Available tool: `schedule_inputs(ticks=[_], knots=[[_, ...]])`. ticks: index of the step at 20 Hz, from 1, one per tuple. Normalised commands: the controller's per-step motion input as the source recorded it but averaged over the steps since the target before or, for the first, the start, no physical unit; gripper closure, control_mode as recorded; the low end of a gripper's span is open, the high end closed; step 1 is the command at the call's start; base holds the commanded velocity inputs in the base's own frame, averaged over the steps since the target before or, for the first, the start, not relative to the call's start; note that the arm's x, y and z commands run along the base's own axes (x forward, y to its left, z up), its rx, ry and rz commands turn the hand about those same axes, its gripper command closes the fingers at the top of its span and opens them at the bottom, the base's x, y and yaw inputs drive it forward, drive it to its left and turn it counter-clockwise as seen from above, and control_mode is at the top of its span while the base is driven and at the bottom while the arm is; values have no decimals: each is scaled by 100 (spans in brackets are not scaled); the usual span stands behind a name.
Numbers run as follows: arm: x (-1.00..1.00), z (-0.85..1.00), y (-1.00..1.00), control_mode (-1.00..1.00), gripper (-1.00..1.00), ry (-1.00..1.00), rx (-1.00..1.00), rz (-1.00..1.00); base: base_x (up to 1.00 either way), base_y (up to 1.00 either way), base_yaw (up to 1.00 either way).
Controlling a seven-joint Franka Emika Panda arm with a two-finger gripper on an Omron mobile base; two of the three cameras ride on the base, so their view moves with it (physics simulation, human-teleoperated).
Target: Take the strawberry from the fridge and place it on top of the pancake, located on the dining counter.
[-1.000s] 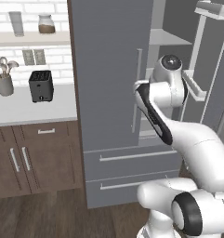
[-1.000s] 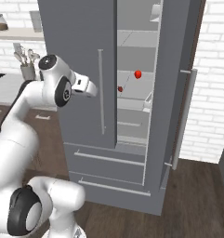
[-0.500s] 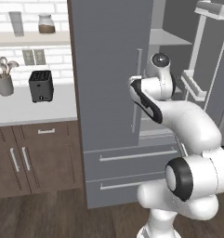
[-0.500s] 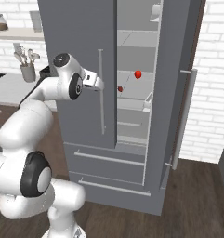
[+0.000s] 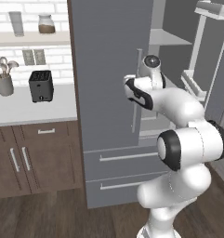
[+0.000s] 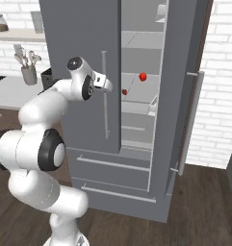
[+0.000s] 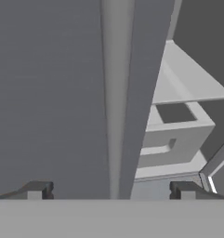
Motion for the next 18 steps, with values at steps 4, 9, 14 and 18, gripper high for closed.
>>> schedule_inputs(ticks=[4,9,14,18], knots=[[64,-20,-4,-100,-100,0,0,0,0,0,0],[49,-12,-8,-100,-100,0,0,1,0,0,0],[49,-24,-1,-100,-100,-4,0,0,0,0,0],[59,-26,0,-100,-100,-7,0,0,0,0,0]])
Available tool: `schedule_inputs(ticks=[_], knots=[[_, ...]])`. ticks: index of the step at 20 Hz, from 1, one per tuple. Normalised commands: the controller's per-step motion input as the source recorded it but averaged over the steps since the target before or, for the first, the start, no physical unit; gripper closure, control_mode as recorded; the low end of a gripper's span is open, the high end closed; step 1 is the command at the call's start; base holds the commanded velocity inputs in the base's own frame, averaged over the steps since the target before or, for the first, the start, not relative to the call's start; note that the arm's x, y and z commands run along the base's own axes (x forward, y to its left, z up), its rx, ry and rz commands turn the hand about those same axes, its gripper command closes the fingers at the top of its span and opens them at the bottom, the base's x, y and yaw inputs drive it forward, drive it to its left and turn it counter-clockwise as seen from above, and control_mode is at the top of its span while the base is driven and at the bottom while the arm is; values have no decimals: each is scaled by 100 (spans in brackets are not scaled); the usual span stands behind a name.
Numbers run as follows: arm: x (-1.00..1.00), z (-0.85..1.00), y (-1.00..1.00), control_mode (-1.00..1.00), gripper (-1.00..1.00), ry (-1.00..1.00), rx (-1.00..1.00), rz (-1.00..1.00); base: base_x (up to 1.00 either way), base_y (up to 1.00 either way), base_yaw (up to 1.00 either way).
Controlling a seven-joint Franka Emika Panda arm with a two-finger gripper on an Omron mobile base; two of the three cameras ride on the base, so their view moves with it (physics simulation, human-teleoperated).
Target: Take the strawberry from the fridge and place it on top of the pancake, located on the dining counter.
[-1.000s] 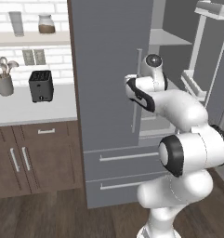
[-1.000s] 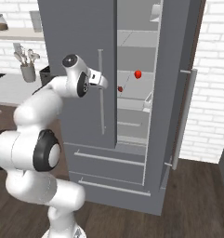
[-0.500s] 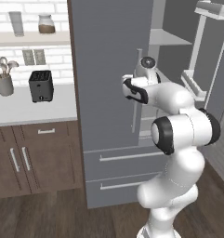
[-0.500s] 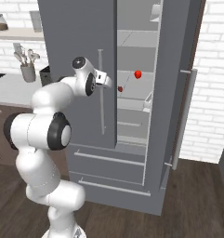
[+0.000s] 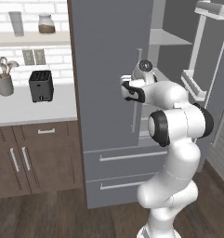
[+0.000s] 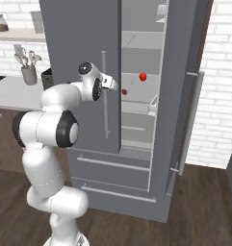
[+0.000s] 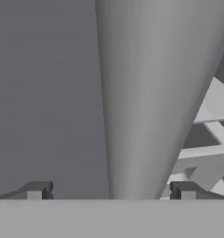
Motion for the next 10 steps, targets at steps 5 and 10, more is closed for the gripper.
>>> schedule_inputs(ticks=[5,10], knots=[[65,-29,0,-100,100,-5,0,0,0,0,0],[64,-31,0,-100,100,-3,0,0,0,0,0]])
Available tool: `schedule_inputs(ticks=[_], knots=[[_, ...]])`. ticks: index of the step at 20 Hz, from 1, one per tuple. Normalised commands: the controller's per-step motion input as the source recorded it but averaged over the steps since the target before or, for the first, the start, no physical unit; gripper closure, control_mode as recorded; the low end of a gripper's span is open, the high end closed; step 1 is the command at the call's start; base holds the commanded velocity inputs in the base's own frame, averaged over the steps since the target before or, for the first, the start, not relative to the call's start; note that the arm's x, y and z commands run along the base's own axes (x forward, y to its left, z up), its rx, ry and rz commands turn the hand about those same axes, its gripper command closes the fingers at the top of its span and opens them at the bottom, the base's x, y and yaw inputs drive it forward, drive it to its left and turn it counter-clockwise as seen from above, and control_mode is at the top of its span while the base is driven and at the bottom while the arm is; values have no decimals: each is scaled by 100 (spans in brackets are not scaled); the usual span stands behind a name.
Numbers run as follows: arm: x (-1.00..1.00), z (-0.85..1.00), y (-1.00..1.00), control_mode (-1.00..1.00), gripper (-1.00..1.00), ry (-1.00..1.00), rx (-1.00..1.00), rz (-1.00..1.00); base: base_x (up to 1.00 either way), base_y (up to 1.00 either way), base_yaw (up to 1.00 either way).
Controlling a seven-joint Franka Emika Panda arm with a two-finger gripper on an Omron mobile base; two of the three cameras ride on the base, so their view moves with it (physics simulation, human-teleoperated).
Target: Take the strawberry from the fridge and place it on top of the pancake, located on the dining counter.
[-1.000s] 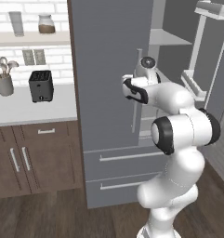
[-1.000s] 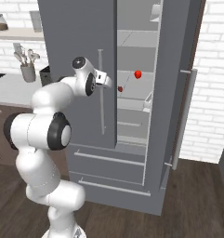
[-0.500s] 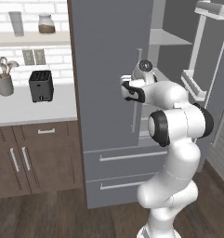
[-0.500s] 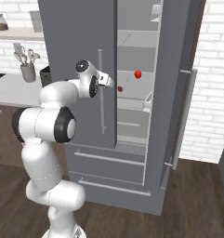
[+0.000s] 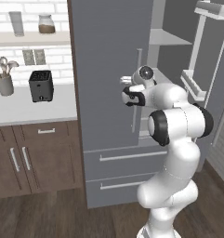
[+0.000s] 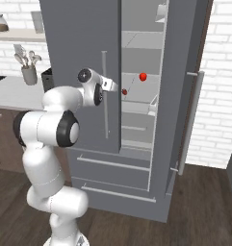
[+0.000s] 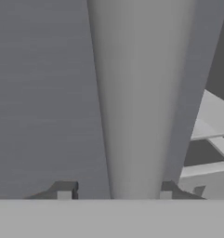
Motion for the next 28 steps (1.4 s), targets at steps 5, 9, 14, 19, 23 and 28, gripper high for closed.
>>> schedule_inputs(ticks=[5,9,14,19,23,28], knots=[[21,-16,52,-100,100,0,0,2,0,0,0],[-30,-4,100,-100,100,-3,-1,1,0,0,0],[-83,-6,100,-100,100,-10,-9,0,0,0,0],[-89,0,100,-100,100,-11,-14,-6,0,0,0],[-65,0,100,-100,100,-5,-11,-13,0,0,0],[-58,1,100,-100,100,0,-3,-18,0,0,0]])
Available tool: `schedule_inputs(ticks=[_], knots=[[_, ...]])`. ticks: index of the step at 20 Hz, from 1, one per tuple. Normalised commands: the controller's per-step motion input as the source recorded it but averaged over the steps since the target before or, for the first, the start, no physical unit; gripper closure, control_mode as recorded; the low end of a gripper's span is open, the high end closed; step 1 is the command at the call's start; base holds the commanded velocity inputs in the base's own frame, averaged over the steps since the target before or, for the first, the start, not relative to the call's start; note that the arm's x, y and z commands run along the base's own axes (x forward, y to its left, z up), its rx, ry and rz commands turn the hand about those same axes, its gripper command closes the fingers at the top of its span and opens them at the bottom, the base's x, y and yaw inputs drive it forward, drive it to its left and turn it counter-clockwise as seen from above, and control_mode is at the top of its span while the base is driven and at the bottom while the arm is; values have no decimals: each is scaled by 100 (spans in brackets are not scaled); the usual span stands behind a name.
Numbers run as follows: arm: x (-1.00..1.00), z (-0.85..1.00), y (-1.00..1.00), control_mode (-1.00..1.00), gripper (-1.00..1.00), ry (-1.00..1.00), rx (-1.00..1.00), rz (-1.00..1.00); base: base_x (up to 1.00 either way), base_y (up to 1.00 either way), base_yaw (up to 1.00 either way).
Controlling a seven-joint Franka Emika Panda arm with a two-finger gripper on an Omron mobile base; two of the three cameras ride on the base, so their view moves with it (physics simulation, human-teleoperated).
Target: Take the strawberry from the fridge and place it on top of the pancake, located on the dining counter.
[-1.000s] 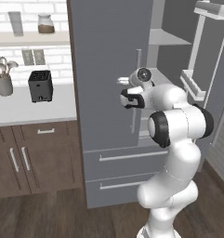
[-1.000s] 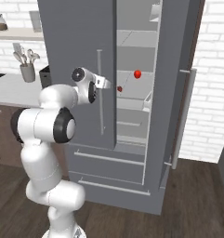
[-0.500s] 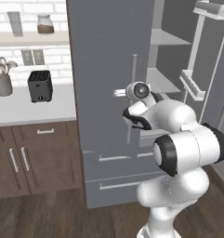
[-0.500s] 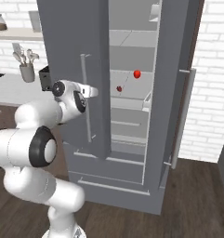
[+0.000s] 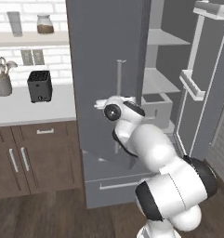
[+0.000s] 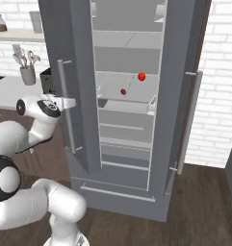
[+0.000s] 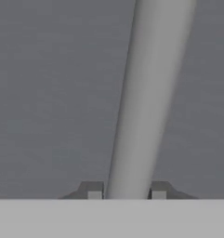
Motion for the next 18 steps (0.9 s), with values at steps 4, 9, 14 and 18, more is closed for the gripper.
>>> schedule_inputs(ticks=[4,9,14,18], knots=[[-35,0,100,-100,100,0,-4,-18,0,0,0],[-3,0,100,-100,100,1,-4,-16,0,0,0],[31,-11,100,-100,100,4,0,-10,0,0,0],[98,-57,100,-100,100,0,0,-8,0,0,0]])
